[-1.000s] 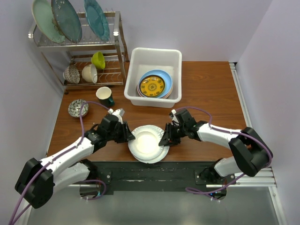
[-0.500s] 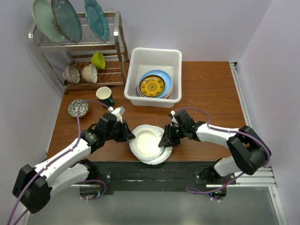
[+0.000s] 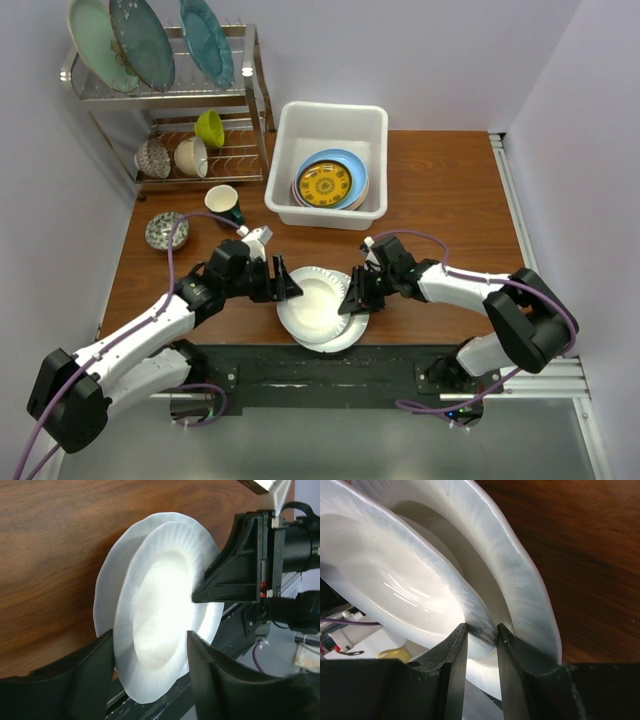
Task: Place the plates into the plastic bin on the countertop
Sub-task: Pick up the plate at the center of the board, then place the plate at the center of the board, then place the plate in the plastic bin.
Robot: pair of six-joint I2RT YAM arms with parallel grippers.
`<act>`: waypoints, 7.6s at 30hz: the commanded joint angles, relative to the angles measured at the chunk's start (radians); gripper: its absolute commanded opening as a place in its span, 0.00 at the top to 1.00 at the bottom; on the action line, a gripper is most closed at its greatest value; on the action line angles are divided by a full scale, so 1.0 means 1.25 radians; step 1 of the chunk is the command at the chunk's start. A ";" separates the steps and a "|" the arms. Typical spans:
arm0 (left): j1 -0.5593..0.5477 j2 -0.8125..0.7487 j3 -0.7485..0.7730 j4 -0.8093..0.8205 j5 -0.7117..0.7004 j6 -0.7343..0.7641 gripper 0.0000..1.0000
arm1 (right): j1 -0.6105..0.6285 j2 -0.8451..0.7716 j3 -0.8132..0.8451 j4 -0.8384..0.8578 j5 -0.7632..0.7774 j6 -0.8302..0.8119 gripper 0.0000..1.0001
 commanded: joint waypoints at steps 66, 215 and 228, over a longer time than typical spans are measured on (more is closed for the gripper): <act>0.188 -0.196 0.223 -0.328 -0.297 0.032 1.00 | 0.000 -0.232 -0.064 -0.104 0.228 -0.030 0.23; 0.194 -0.071 -0.033 -0.136 -0.026 -0.017 0.04 | -0.352 0.359 0.669 0.180 0.021 0.094 0.96; 0.194 -0.063 -0.035 -0.139 -0.032 -0.013 0.04 | -0.361 0.327 0.588 0.117 0.033 0.037 0.80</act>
